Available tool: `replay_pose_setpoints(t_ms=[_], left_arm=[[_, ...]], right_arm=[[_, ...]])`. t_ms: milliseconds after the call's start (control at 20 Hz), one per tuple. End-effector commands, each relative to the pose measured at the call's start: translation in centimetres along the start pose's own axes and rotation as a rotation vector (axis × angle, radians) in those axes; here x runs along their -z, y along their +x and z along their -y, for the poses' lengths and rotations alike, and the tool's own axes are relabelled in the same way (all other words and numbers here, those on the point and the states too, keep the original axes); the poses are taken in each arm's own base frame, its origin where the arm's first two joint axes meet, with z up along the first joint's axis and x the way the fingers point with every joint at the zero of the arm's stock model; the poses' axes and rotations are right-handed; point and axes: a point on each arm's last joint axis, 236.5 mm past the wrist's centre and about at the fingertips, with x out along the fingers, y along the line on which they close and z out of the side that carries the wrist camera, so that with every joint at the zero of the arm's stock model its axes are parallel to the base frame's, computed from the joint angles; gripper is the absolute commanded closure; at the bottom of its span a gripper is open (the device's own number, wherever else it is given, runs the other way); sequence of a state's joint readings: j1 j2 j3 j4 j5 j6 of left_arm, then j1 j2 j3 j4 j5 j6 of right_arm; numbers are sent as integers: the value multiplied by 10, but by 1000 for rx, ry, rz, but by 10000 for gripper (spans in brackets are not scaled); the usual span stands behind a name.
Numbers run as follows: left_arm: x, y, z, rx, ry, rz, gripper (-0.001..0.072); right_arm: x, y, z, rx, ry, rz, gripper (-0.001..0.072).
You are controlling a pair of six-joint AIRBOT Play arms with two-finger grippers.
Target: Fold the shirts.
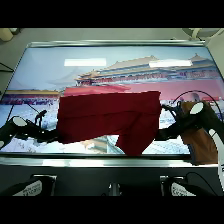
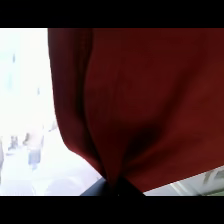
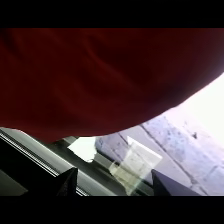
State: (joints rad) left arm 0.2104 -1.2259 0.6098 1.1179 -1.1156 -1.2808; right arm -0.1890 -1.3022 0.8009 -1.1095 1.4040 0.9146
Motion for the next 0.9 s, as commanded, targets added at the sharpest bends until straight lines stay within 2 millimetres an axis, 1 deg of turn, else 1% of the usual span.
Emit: replay_pose_setpoints(t_ms=[0, 100, 200, 300, 350, 400, 450, 500, 550, 650, 700, 800, 850], left_arm=[[-5, -1, -1, -14, 2, 24, 682], [-6, -3, 0, -15, 7, 35, 682], [-7, -5, 1, -15, 10, 44, 682], [-7, -6, 1, -15, 11, 46, 682], [-7, -6, 1, -15, 11, 47, 682], [-9, -8, 1, -16, 15, 54, 683], [-15, -14, 3, -18, 32, 78, 683], [-24, -24, 7, -21, 48, 115, 683], [-36, -40, 13, -23, 71, 165, 683], [-56, -78, 30, -26, 124, 264, 683], [-66, -95, 37, -28, 140, 309, 684], [-91, -122, 46, -28, 137, 387, 684], [-106, -131, 48, -28, 128, 420, 684]], right_arm=[[-3, 37, -9, -81, 102, 102, 220], [-10, 50, -11, -109, 158, 168, 226], [-15, 54, -12, -124, 178, 209, 241], [-20, 54, -9, -113, 186, 235, 479], [-22, 53, -7, -107, 184, 241, 687], [-28, 48, -7, -98, 152, 254, 692], [-33, 37, -9, -87, 87, 264, 692], [-39, 22, -12, -66, 33, 272, 693], [-49, 1, -17, -44, -21, 297, 693], [-79, -55, -32, 8, -132, 386, 695], [-95, -81, -34, 48, -159, 434, 695], [-131, -128, -24, 160, -180, 542, 695], [-149, -143, -18, 190, -191, 578, 695]])
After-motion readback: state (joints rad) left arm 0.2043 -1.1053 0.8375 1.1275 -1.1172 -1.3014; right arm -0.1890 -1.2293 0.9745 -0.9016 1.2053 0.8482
